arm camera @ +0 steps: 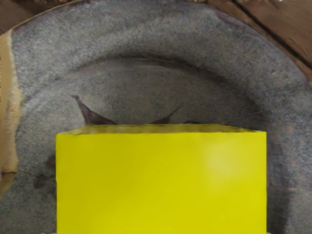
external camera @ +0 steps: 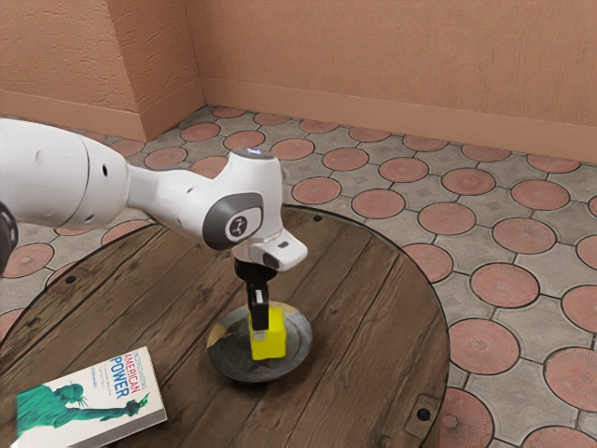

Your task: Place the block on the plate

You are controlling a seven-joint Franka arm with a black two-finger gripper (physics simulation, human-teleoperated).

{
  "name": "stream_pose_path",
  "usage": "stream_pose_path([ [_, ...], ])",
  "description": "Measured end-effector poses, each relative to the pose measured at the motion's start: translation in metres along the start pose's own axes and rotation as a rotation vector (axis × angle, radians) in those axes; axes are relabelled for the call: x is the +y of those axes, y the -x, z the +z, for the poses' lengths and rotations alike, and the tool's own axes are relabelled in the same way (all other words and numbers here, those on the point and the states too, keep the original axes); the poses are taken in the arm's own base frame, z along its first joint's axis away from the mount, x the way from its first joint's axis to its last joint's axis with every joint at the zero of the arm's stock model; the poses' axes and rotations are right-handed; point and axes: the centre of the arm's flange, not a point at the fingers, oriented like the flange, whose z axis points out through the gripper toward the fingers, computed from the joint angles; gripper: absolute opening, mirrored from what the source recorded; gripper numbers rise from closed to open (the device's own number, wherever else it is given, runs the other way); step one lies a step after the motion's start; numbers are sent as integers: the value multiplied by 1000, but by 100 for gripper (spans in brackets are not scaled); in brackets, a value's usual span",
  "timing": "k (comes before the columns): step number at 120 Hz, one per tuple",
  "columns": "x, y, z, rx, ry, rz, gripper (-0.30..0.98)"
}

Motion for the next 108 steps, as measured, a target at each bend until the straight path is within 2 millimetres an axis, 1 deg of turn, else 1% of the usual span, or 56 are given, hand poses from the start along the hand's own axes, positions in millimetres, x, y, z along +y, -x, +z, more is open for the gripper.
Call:
stream_pose_path([
  [17,-3,1,-4,15,-1,-10,59],
  [30,-4,1,-20,35,-14,-10,63],
  [36,-2,1,-32,50,-24,-8,64],
  [42,0,1,-52,72,-40,-4,65],
  [56,4,-2,-114,129,-88,3,67],
  [60,3,-3,-136,148,-106,-3,67],
  [66,0,-3,-177,178,-138,-22,67],
  [70,-3,1,-195,186,-147,-42,67],
  [77,-12,15,-217,192,-150,-98,68],
  [87,-35,55,-243,204,-147,-215,68],
  [97,-54,95,-257,201,-129,-338,68],
  [104,-60,116,-263,195,-115,-409,68],
  [108,-62,129,-272,199,-113,-450,68],
])
